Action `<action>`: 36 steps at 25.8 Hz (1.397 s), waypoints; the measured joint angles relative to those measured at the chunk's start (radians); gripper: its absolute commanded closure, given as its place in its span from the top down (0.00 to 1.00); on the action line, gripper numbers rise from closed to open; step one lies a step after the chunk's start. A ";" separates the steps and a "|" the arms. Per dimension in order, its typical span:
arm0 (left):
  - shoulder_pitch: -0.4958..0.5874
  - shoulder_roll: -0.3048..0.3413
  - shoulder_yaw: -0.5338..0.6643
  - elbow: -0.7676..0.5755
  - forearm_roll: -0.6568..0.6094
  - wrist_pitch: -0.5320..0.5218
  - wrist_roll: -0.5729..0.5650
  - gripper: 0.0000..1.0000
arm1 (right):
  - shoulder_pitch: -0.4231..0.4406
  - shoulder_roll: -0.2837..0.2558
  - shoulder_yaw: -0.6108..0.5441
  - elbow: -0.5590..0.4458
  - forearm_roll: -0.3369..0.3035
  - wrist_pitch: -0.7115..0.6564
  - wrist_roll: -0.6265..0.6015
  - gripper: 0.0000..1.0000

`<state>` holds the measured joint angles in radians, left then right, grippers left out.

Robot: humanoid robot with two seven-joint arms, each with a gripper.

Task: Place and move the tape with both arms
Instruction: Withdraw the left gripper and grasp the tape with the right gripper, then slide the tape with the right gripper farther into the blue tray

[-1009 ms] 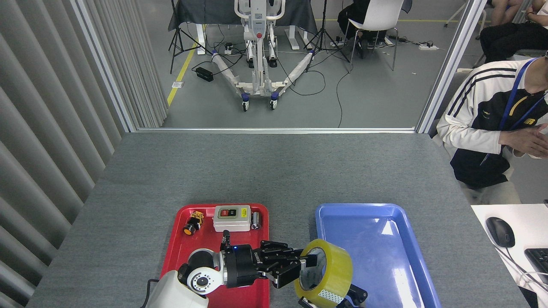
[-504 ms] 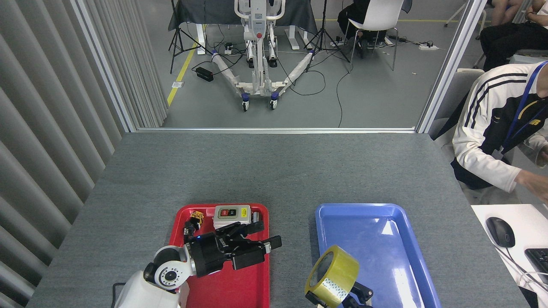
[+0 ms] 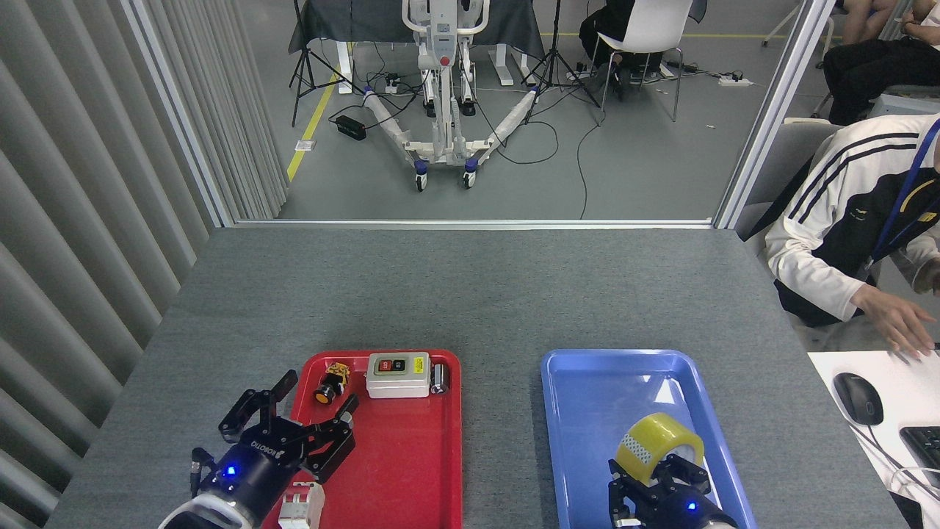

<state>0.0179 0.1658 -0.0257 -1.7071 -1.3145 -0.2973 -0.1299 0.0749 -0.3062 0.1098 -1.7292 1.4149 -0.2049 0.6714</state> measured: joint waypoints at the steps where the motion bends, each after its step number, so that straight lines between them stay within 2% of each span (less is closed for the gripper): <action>1: 0.015 0.000 -0.005 -0.007 -0.029 0.050 0.018 0.99 | -0.016 0.000 0.000 0.000 0.000 0.005 0.048 0.04; 4: 0.042 -0.003 -0.020 -0.016 -0.059 0.142 0.067 1.00 | -0.063 -0.002 0.001 0.000 -0.004 0.037 0.192 0.13; 7: 0.051 -0.004 -0.027 -0.003 -0.006 0.178 0.085 1.00 | -0.108 -0.003 0.017 0.003 -0.008 0.096 0.311 0.29; 8: 0.052 -0.003 -0.028 0.007 0.026 0.186 0.086 1.00 | -0.124 -0.003 0.025 0.005 -0.009 0.125 0.344 0.38; 12: 0.053 0.015 -0.028 0.031 0.123 0.196 0.092 1.00 | -0.180 -0.004 0.067 0.044 -0.008 0.289 0.410 0.97; 13: 0.053 0.022 -0.027 0.032 0.136 0.196 0.097 1.00 | -0.196 -0.003 0.081 0.057 -0.008 0.333 0.417 1.00; 17: 0.063 0.035 -0.027 0.022 0.153 0.187 0.143 1.00 | -0.231 0.002 0.113 0.086 -0.007 0.426 0.425 1.00; 21: 0.076 0.039 -0.026 0.015 0.156 0.186 0.257 1.00 | -0.233 0.006 0.120 0.086 -0.007 0.444 0.421 1.00; 24: 0.080 0.039 -0.024 0.015 0.158 0.186 0.302 1.00 | -0.219 0.005 0.118 0.080 -0.007 0.441 0.362 1.00; 30: 0.083 0.046 -0.022 0.017 0.162 0.191 0.313 1.00 | -0.183 0.002 0.108 0.077 -0.009 0.427 0.204 1.00; 36: 0.085 0.049 -0.022 0.013 0.164 0.192 0.313 1.00 | -0.161 0.002 0.105 0.075 -0.010 0.425 0.156 1.00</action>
<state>0.1029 0.2146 -0.0476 -1.6939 -1.1506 -0.1056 0.1836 -0.0864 -0.3045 0.2144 -1.6540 1.4052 0.2204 0.8277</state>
